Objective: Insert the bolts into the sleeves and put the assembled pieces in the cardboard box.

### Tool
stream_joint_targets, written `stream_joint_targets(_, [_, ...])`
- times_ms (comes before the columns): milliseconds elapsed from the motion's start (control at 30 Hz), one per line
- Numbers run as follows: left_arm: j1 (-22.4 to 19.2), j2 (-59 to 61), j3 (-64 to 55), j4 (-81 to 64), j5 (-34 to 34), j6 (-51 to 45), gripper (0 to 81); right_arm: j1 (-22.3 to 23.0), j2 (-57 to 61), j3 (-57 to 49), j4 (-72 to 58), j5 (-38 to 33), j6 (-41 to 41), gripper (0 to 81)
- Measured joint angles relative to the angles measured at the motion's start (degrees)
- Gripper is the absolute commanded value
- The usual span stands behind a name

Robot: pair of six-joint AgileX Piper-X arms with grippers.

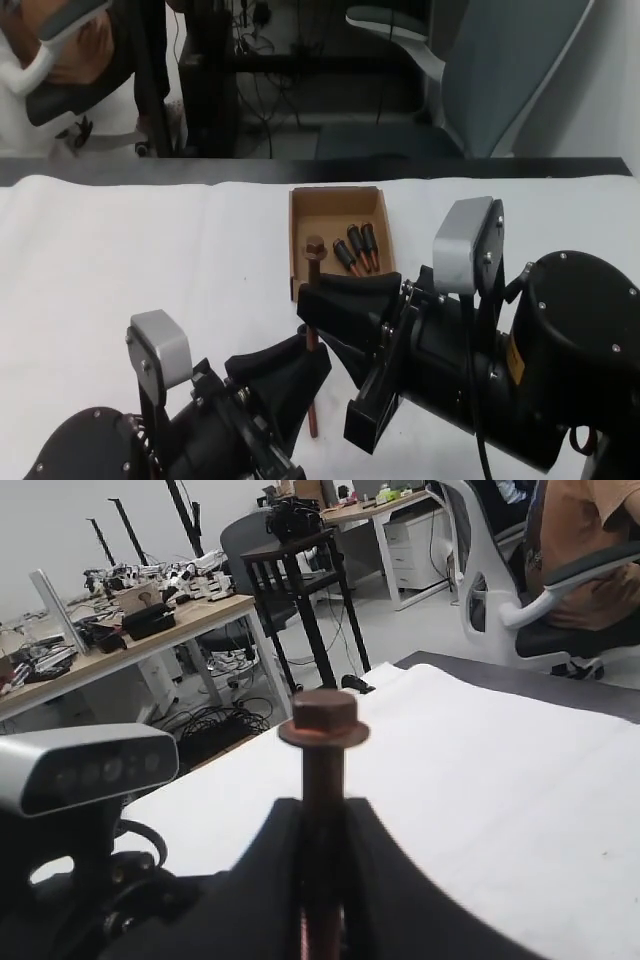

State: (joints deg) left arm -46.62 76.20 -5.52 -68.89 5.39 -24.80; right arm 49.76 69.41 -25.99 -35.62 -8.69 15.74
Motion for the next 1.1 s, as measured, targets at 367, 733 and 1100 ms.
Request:
stream_joint_targets(367, [-0.10, 0.00, 0.00, 2.15, 3.33, -0.05, 1.8, 0.00, 0.00, 0.00, 0.28, 1.96, -0.73, 0.6])
stream_joint_targets(733, [-0.17, 0.00, 0.00, 1.01, 2.08, -0.05, 1.8, 0.00, 0.00, 0.00, 3.96, 1.08, -1.48, 0.6])
stream_joint_targets(1100, [-0.32, 0.13, 0.00, 0.05, 1.15, 1.24, 1.8, 0.00, 0.00, 0.00, 6.44, -3.30, 0.93, 70.0])
